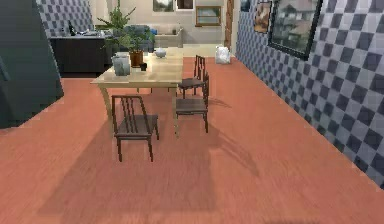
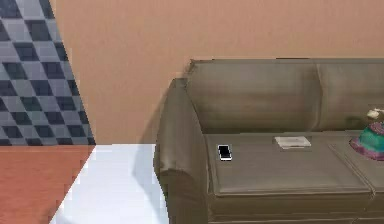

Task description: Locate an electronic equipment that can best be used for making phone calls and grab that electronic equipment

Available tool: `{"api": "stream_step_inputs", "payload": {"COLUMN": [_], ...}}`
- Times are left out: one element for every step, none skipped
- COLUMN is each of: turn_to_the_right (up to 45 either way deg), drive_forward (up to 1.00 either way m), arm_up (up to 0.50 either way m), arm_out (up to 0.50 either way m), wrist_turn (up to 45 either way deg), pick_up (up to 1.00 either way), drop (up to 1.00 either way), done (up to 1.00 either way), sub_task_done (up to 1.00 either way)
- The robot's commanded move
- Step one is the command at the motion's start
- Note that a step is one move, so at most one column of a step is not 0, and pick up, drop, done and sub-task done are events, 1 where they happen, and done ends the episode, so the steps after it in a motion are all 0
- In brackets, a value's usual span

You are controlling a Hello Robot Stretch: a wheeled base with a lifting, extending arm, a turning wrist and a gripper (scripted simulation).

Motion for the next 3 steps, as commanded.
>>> {"api": "stream_step_inputs", "payload": {"turn_to_the_right": [12.0,45.0,45.0], "drive_forward": [0.0,0.0,0.0], "arm_up": [0.0,0.0,0.0], "arm_out": [0.0,0.0,0.0], "wrist_turn": [0.0,0.0,0.0], "pick_up": [0.0,0.0,0.0], "drop": [0.0,0.0,0.0], "done": [0.0,0.0,0.0], "sub_task_done": [0.0,0.0,0.0]}}
